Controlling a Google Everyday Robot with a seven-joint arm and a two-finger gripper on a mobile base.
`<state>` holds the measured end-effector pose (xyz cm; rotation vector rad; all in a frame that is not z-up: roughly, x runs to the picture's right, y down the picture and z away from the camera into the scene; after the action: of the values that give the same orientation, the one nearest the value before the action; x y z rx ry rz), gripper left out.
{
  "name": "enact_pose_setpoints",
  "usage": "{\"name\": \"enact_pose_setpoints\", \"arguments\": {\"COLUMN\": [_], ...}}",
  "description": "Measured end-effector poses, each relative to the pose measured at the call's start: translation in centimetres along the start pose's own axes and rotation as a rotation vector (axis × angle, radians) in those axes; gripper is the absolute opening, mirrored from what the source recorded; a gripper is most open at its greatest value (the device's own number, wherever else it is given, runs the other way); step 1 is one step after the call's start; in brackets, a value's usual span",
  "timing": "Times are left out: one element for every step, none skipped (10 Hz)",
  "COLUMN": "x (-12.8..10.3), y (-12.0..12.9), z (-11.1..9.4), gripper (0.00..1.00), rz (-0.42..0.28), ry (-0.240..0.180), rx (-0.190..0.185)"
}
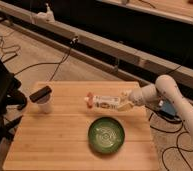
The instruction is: Place the bottle in the ceramic bowl
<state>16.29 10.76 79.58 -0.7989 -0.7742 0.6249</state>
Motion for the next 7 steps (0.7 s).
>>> {"name": "enact_pose_setpoints", "arguments": {"x": [0.9, 1.8, 2.0, 1.9, 2.0, 1.9, 2.0], "y": [0.0, 0.1, 0.2, 0.2, 0.2, 0.2, 0.2], "z": [-0.2, -0.4, -0.5, -0.5, -0.5, -0.5, -0.5], "gripper": [0.00, 0.00, 0.00, 0.00, 0.00, 0.00, 0.00], "rz": [0.001, 0.004, 0.005, 0.005, 0.005, 0.004, 0.004], "ry": [0.028, 0.063, 0.071, 0.071, 0.071, 0.071, 0.071], "rx": [-0.014, -0.033, -0.038, -0.037, -0.037, -0.038, -0.038]}}
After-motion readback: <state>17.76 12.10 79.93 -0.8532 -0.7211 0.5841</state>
